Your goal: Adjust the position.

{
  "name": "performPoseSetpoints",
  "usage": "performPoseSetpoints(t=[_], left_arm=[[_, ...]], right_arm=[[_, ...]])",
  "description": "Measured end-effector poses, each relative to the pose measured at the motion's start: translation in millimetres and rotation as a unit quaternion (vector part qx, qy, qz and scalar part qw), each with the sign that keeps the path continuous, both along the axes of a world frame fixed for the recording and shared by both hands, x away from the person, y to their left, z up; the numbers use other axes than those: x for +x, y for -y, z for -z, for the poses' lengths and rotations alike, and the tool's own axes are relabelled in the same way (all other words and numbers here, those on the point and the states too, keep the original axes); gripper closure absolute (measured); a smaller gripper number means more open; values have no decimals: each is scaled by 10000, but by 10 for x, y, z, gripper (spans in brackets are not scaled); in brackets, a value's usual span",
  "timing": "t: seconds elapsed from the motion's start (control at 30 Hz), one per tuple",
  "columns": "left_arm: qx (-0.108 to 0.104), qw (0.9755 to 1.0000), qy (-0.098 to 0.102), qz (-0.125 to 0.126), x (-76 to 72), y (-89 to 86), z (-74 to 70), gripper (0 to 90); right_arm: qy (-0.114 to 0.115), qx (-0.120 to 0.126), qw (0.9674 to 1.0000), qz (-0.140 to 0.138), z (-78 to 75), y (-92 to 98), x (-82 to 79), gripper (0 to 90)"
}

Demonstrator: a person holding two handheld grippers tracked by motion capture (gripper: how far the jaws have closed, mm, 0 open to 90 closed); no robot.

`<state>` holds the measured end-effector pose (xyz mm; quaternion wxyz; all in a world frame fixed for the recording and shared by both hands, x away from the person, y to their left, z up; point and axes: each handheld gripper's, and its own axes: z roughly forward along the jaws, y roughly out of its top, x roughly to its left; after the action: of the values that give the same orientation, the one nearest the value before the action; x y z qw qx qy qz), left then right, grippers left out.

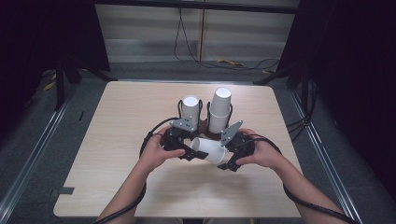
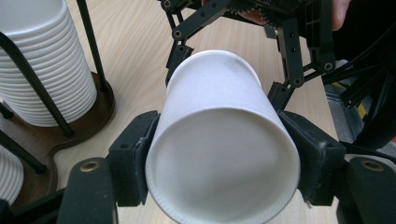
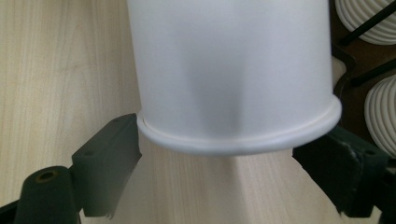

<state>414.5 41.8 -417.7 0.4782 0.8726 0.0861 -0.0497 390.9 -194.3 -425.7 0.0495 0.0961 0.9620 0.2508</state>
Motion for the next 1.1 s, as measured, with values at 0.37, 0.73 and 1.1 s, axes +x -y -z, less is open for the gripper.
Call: performPoseSetpoints(t=[0.37, 0.73, 1.1], left_arm=[[-121, 9998, -63, -124, -9, -99, -12, 324], [-207, 9996, -115, -167, -24, -165, -4, 323], [-266, 9993, -153, -224, -21, -191, 3, 322]], right_arm=[[-79, 378, 9990, 238, 50, 81, -23, 143], [-75, 874, 9952, 438, 154, 152, -51, 144], [-63, 1377, 9880, 702, 187, 229, -51, 141]])
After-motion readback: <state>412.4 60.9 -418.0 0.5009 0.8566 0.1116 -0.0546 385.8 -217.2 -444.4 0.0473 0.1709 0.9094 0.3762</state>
